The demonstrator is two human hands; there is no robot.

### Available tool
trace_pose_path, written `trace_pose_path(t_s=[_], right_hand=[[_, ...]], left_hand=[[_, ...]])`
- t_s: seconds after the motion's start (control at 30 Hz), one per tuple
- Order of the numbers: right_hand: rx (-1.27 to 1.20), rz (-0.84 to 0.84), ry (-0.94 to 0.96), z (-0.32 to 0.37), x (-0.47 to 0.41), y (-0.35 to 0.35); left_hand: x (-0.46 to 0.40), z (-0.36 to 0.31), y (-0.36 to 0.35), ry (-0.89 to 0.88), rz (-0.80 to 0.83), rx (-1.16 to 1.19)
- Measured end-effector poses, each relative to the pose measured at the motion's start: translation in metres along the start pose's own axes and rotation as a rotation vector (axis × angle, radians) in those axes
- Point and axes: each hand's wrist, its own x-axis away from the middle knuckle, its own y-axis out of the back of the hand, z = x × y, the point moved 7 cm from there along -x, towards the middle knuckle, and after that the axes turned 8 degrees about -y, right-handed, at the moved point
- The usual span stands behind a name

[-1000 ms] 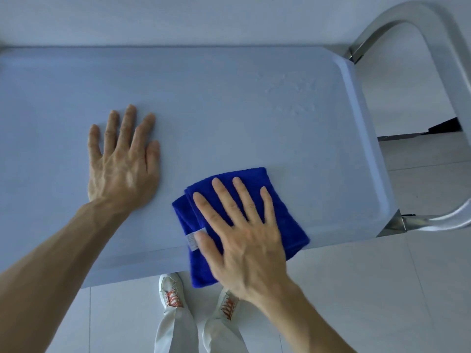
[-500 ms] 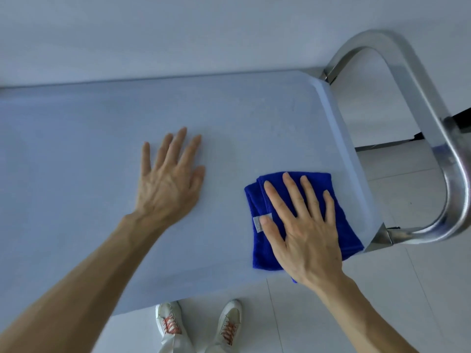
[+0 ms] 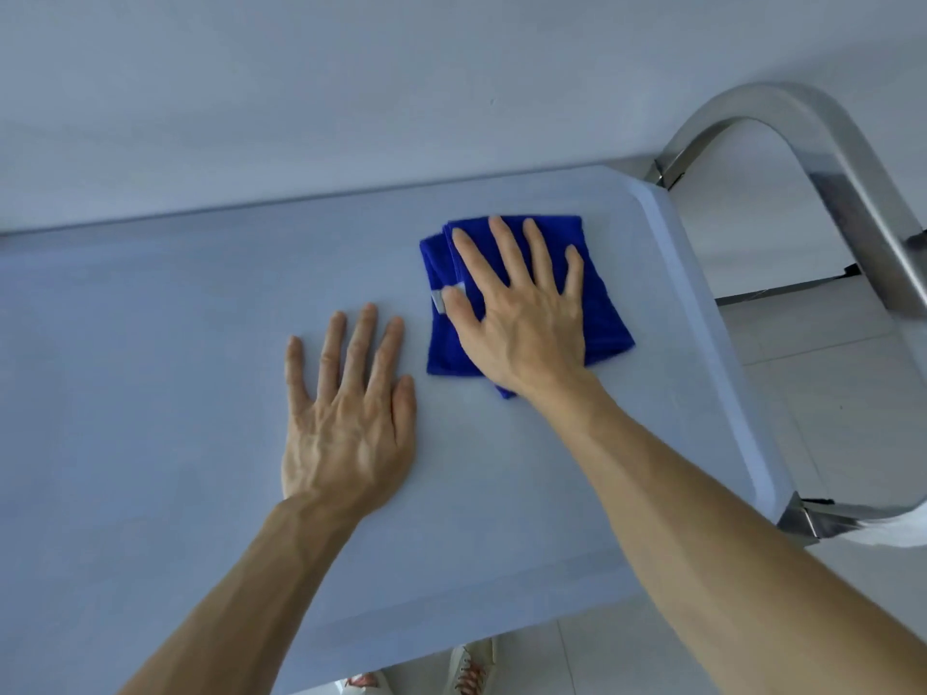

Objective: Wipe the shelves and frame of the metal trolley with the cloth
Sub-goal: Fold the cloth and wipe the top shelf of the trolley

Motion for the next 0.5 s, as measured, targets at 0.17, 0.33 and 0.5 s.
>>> trace_pose_path(t_s=[0.17, 0.33, 0.5], right_hand=[[0.014, -0.023, 0.026, -0.001, 0.027, 0.001], [0.047, 0.011, 0.084, -0.023, 0.124, -0.003], [0.04, 0.009, 0.076, -0.016, 0.078, 0.0]], left_hand=[[0.0, 0.001, -0.001, -0.001, 0.013, -0.001], [0.0, 0.001, -0.002, -0.007, -0.012, -0.004], [-0.002, 0.0, -0.002, -0.022, -0.043, -0.018]])
